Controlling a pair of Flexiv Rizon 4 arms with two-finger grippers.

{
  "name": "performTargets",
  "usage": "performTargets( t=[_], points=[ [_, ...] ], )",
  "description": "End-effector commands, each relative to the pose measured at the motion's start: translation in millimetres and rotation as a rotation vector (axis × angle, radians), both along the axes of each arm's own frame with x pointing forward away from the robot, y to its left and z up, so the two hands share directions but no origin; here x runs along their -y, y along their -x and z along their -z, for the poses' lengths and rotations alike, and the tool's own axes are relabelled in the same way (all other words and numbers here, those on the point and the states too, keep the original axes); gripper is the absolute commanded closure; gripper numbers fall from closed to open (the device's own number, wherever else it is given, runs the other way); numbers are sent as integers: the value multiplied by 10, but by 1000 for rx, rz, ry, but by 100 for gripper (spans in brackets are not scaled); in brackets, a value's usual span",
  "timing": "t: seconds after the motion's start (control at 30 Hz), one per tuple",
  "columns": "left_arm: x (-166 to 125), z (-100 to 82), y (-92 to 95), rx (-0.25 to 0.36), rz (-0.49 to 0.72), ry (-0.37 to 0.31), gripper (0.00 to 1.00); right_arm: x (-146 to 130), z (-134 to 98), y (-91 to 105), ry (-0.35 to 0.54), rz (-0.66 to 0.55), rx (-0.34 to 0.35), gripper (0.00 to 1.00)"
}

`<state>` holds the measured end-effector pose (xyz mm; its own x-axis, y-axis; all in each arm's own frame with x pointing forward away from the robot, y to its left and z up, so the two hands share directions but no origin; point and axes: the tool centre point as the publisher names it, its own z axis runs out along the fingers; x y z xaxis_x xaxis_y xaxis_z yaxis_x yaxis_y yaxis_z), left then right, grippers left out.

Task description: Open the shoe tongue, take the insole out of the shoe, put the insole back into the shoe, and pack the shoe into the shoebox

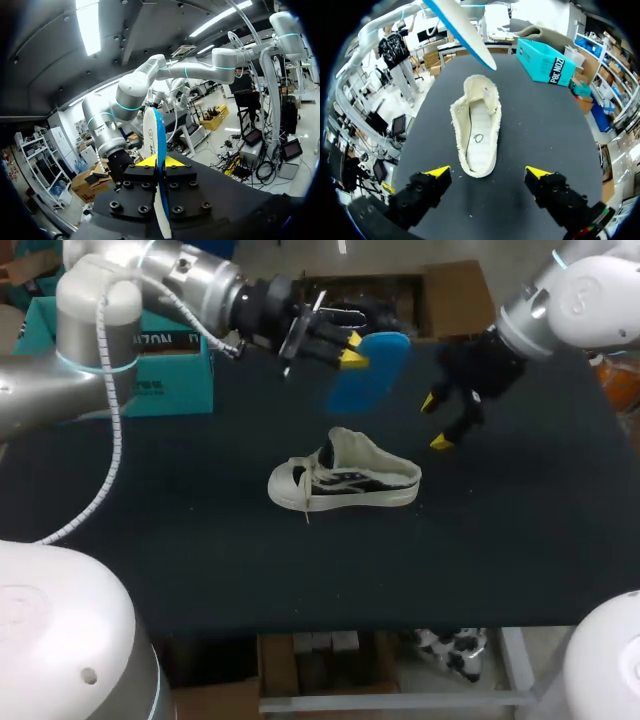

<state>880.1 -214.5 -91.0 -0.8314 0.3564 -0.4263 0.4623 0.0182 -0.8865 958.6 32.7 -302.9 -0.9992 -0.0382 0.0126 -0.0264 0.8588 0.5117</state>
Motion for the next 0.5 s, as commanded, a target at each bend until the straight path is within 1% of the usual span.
performTargets(
  t=[0.03,0.13,0.17,0.23,0.3,0.33,0.4,0.5],
  points=[
    [-434,86,258,-21,-213,164,100,-224,-14,-110,93,13,-24,0],
    [-565,55,269,-49,-253,181,100,-346,-35,-137,151,21,-17,0],
    [-606,48,279,-50,-271,189,100,-389,-39,-143,175,27,-12,0],
    [-698,39,301,-65,-295,215,100,-475,-43,-145,213,28,0,0],
    [-770,34,315,-70,-322,220,100,-534,-49,-134,236,26,12,0],
    [-839,34,321,-86,-345,238,100,-576,-53,-116,251,19,23,0],
    [-943,38,329,-102,-400,249,100,-644,-38,-95,282,14,26,0],
    [-1093,59,348,-118,-448,271,100,-743,10,-67,315,6,36,0]
  ],
)
